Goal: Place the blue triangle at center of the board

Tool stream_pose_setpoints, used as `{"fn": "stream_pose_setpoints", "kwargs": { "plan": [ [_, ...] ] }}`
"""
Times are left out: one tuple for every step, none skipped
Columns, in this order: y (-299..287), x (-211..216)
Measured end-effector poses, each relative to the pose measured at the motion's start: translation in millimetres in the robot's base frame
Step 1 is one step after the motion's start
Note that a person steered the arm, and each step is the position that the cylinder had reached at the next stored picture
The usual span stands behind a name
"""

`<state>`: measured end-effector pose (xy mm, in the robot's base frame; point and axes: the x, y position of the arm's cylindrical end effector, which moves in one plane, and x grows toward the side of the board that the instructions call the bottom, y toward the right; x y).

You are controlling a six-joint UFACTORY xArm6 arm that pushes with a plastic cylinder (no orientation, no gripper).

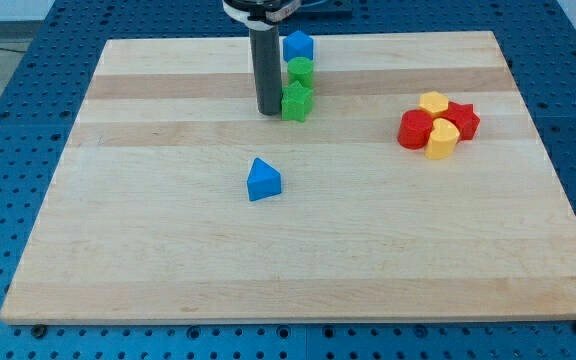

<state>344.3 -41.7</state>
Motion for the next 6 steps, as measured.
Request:
{"fn": "stream_pose_setpoints", "kwargs": {
  "plan": [
    [4.9,0.0],
    [4.9,0.0],
    [-2.4,5.3],
    [2.6,40.6],
    [57.3,69.2],
    [95.6,103.3]
  ]
}}
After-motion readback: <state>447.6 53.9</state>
